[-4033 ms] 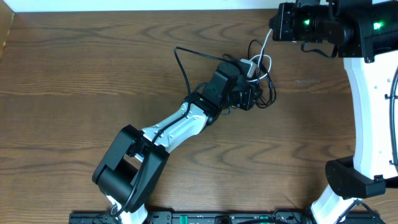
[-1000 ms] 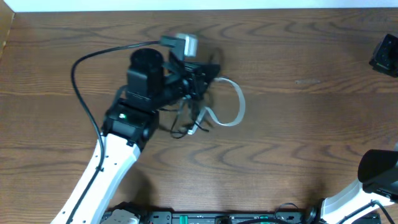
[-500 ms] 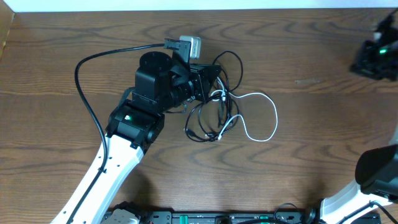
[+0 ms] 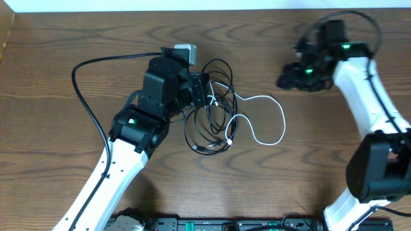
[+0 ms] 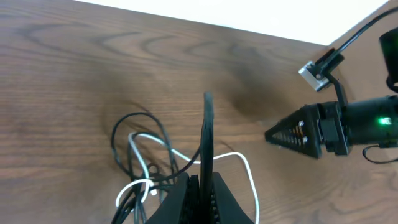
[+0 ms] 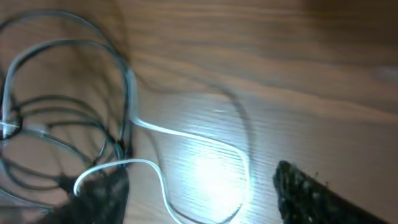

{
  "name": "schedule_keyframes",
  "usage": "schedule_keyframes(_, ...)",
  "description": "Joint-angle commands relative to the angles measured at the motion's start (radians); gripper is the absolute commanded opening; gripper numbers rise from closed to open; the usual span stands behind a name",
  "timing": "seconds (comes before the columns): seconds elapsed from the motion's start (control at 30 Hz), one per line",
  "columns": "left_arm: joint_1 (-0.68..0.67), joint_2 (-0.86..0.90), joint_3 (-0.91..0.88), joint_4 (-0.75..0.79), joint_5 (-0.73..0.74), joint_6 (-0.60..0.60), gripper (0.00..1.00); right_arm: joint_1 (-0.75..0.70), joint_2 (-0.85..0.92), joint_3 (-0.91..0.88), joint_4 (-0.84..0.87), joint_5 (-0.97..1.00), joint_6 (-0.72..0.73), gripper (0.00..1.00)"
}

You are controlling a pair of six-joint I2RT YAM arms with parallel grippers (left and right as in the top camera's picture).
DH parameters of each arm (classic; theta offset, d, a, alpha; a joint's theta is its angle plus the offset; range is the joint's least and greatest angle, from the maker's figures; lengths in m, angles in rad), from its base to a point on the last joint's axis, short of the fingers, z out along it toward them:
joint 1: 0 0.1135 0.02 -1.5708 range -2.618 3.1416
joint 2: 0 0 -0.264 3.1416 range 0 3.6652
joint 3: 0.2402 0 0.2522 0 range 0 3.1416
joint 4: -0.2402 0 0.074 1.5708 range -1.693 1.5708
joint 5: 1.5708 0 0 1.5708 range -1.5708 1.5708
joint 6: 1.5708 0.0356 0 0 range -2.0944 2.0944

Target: Untangle cables

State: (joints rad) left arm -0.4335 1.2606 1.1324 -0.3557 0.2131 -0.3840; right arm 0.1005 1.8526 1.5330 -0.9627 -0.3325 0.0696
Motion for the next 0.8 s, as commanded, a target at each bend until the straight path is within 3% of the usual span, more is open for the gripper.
schedule_keyframes(0.0, 0.003, 0.002, 0.003, -0.014, -0.042, 0.024, 0.08, 0.080, -0.013, -0.006, 0.033, 0.005, -0.082, 0.79)
schedule_keyframes(0.27, 0.003, 0.002, 0.003, -0.019, -0.043, 0.063, 0.08, 0.178, 0.005, -0.014, 0.069, 0.056, -0.226, 0.88)
schedule_keyframes(0.77, 0.060, 0.002, 0.003, -0.072, -0.072, 0.035, 0.08, 0.174, 0.080, -0.052, 0.109, 0.021, -0.468, 0.88)
